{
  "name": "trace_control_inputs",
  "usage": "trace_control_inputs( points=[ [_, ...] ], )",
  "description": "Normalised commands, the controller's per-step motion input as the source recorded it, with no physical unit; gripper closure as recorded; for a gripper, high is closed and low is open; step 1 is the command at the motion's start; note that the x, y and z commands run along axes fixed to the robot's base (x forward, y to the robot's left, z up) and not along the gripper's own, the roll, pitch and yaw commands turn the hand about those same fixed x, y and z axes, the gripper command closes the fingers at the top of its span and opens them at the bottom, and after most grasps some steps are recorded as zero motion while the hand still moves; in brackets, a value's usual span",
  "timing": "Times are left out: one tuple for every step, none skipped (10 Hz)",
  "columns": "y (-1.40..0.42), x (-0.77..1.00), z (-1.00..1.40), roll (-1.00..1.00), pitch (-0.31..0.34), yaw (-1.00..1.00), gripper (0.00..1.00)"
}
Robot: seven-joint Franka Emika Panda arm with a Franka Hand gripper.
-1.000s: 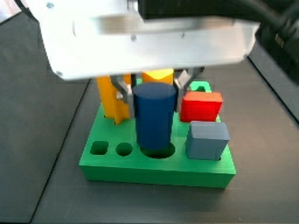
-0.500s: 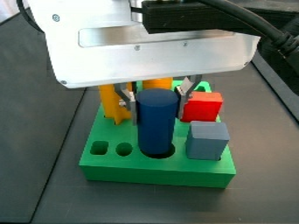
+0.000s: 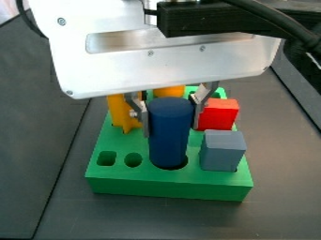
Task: Pick up the oval object. Move up. Place the oval object on the fixture. Regrasp the oval object. Move to above the board. Insert the oval object.
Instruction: Insert the oval object.
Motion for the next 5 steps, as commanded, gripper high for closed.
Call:
trace_control_inputs(
  points=[
    [-0.2,0.0,-0.17,0.01,0.0,0.04,1.0],
    [0.0,0.0,0.0,0.01,0.0,0.0,1.0],
    [-0.08,0.0,-0.25,0.0,-0.054,0.07,1.0],
    [-0.07,0.0,-0.3,0.0,-0.071,0.09,1.0],
    [0.0,0.0,-0.34,0.0,-0.054,0.13,1.0]
  ],
)
